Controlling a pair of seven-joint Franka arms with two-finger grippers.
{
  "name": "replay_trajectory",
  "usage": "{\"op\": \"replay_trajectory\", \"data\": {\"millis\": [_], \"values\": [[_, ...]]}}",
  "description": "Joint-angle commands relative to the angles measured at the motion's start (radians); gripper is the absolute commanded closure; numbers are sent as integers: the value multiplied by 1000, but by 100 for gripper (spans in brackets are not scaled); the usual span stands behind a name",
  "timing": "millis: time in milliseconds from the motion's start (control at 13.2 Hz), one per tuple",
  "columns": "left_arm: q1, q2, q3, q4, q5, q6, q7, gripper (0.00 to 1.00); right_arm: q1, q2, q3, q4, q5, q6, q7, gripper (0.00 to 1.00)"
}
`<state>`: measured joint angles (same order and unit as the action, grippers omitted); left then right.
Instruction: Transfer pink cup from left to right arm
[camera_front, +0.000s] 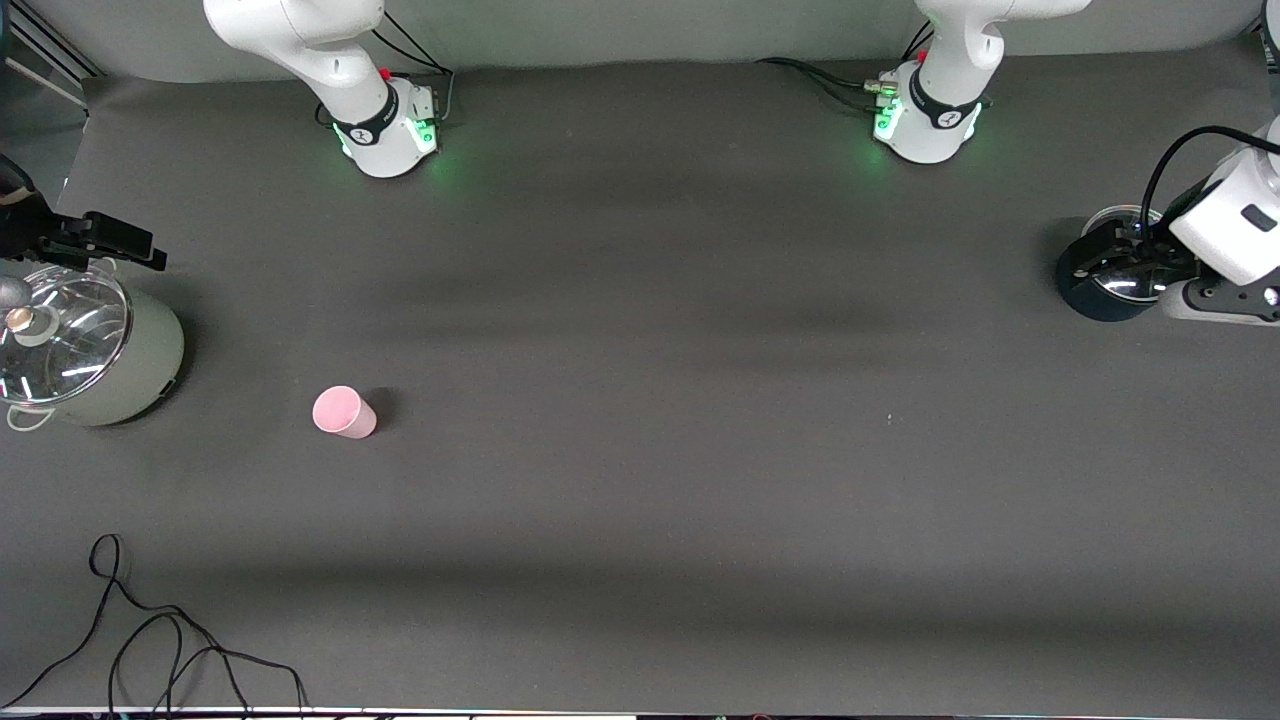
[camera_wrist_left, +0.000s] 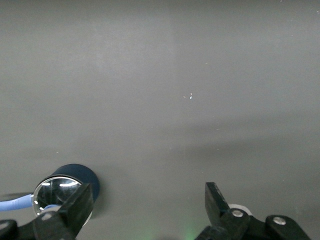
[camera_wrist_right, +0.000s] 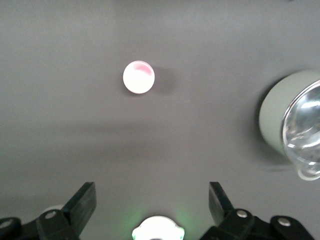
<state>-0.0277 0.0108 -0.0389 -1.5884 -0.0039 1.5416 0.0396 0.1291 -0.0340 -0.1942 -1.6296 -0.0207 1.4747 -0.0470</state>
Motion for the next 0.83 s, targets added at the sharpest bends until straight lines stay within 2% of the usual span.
{"op": "replay_trajectory", "data": {"millis": [0, 757], "values": [[25, -14, -16, -7, -21, -3, 14, 0, -8, 95, 39, 135, -33, 16, 15, 0], [31, -2, -16, -7, -19, 12, -12, 0, 21, 109, 39, 134, -27, 30, 15, 0]]}}
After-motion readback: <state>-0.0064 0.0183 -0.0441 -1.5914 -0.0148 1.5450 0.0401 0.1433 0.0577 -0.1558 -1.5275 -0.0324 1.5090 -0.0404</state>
